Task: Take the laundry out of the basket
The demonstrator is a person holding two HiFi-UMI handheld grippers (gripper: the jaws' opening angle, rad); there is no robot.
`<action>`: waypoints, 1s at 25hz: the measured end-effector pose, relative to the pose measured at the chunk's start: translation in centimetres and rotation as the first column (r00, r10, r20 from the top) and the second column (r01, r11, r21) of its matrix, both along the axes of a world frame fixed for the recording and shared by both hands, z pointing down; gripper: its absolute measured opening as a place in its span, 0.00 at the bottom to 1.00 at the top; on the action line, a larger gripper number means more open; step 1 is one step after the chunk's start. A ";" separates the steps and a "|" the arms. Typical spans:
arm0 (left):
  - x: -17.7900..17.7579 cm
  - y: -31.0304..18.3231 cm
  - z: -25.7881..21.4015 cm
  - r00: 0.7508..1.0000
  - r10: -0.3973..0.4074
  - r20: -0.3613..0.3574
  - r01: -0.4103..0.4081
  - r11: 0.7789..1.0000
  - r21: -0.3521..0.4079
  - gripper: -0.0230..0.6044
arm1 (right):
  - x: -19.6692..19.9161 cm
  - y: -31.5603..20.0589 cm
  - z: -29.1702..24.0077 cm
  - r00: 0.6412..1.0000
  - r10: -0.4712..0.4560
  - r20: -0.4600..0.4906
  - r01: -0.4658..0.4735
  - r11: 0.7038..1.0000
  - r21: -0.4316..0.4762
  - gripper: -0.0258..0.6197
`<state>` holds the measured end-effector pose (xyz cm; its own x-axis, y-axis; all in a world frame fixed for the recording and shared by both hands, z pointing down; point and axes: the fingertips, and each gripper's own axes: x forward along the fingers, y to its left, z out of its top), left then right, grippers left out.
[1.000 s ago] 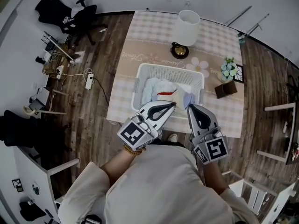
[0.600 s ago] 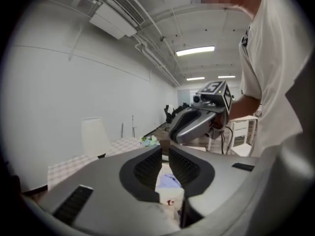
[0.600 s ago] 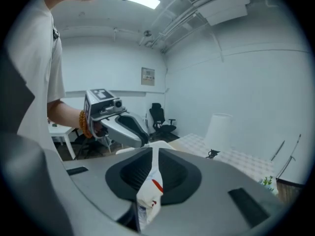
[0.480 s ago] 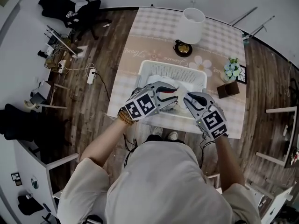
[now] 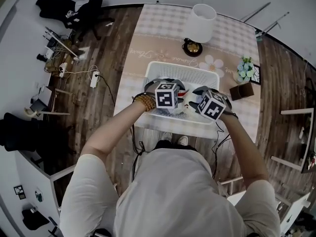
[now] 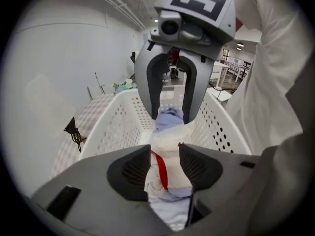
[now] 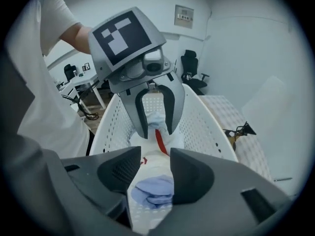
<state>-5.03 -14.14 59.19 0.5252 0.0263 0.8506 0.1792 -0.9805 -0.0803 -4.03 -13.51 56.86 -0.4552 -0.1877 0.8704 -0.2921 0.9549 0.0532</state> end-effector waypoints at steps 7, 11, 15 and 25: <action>-0.9 -1.4 6.0 0.985 0.070 0.160 -0.063 0.997 -0.051 0.44 | -0.6 -1.1 6.9 0.985 -0.078 -0.152 0.059 0.990 -0.127 0.54; -0.7 -1.4 8.8 0.978 0.095 0.185 -0.080 0.993 -0.088 0.50 | -0.6 -1.1 10.3 0.974 -0.112 -0.198 0.069 0.974 -0.214 0.61; -0.7 -1.3 10.6 0.967 0.120 0.224 -0.105 0.991 -0.078 0.52 | -0.7 -0.9 12.8 0.966 -0.119 -0.230 0.058 0.965 -0.256 0.68; -1.4 -0.8 13.8 0.957 0.136 0.255 -0.113 0.988 -0.102 0.52 | -0.4 -0.3 18.0 0.941 -0.140 -0.308 0.064 0.968 -0.243 0.49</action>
<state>-6.39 -14.97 72.98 0.2736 0.1558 0.9491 0.3037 -0.9503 0.0684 -4.42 -13.82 74.84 -0.1510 0.0642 0.9864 -0.1957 0.9762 -0.0934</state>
